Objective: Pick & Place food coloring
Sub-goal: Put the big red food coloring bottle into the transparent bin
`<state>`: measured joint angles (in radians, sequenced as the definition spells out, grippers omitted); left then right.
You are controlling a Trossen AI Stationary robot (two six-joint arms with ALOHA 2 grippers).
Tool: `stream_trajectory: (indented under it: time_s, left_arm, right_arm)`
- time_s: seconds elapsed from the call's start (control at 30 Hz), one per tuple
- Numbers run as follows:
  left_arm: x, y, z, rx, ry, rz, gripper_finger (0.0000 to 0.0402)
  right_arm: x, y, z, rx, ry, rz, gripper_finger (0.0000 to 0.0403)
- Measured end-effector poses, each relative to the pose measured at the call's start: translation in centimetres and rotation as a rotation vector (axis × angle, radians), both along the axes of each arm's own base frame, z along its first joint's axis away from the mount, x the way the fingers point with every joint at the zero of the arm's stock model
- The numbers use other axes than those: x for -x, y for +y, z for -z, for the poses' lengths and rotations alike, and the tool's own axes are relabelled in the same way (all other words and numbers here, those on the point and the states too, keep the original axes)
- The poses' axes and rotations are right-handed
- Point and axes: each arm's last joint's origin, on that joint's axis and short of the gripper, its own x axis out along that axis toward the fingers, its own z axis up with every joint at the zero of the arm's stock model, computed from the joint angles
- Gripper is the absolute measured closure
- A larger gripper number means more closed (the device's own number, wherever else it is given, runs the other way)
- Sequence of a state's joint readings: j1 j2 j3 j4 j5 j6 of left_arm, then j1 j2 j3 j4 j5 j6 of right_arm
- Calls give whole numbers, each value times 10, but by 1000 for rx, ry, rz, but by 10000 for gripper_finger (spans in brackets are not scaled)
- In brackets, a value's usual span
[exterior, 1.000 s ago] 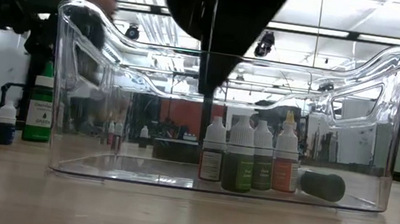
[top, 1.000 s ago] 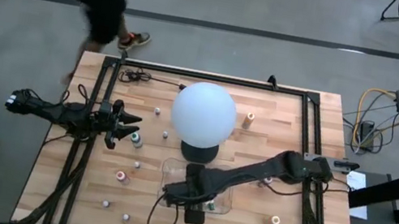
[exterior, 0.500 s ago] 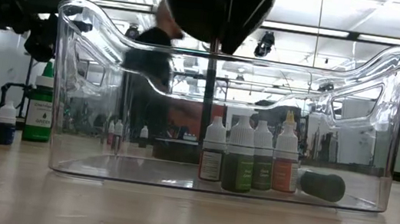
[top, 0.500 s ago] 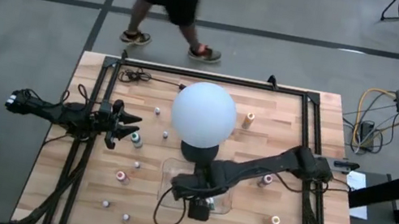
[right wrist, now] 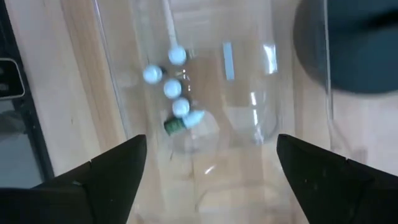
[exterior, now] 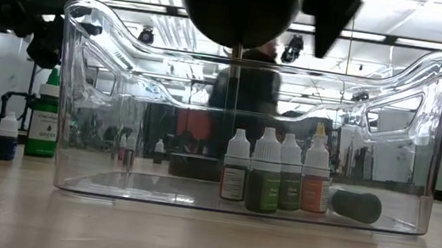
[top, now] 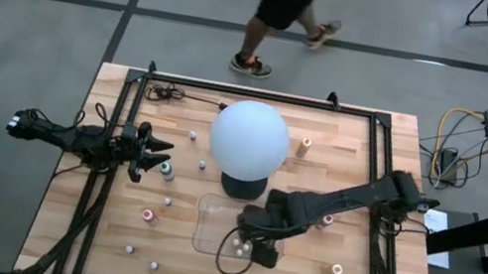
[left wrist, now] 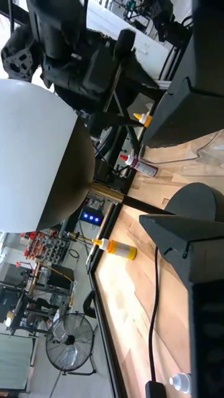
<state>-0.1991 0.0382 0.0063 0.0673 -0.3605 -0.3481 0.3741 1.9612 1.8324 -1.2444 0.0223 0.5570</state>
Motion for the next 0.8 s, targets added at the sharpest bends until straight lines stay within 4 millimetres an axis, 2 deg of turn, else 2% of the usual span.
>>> stream_trajectory:
  time_s: [0.37,0.57,0.8]
  left_arm:
    - [0,0,0,0,0,0,241]
    - [0,0,0,0,0,0,241]
    - [0,0,0,0,0,0,241]
  right_arm:
    - [75,-23,-3,-3,36,109,62]
    - [111,-43,4,20,55,203,60]
    - [147,-63,19,30,82,388,60]
